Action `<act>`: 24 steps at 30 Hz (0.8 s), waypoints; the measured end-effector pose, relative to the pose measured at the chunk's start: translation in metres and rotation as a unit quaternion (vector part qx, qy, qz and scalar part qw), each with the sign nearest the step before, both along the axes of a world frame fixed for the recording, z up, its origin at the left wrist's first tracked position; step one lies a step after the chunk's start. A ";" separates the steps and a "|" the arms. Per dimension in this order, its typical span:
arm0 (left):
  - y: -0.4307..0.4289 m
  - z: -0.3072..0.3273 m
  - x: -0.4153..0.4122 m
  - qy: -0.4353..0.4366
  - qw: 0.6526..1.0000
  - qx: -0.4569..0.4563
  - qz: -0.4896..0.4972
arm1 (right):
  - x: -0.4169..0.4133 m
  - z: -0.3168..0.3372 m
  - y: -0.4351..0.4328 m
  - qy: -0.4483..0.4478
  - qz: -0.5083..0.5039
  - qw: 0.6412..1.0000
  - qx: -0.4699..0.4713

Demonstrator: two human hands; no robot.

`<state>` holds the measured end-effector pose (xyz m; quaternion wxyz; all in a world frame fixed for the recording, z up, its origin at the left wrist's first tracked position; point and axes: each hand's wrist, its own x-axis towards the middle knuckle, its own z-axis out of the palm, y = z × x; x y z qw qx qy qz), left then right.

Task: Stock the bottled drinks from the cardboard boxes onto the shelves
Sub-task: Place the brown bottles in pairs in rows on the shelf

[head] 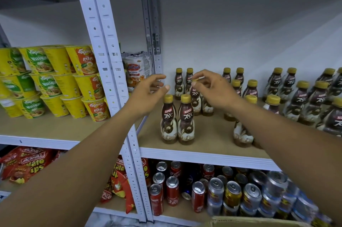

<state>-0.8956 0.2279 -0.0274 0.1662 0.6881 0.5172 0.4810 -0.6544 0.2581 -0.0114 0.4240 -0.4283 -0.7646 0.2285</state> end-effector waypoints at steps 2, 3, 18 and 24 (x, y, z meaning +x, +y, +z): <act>0.010 0.015 0.003 0.019 1.000 0.009 -0.014 | 0.009 0.017 0.009 -0.020 -0.021 1.000 0.010; 0.014 0.024 0.007 0.026 0.999 0.010 -0.022 | 0.013 0.025 0.014 -0.034 -0.032 0.999 0.013; 0.144 0.057 0.052 0.250 0.956 -0.110 -0.109 | 0.061 0.048 0.124 -0.287 -0.059 0.954 -0.061; 0.176 0.044 0.057 0.262 0.948 -0.141 -0.118 | 0.058 0.043 0.150 -0.316 -0.025 0.943 -0.100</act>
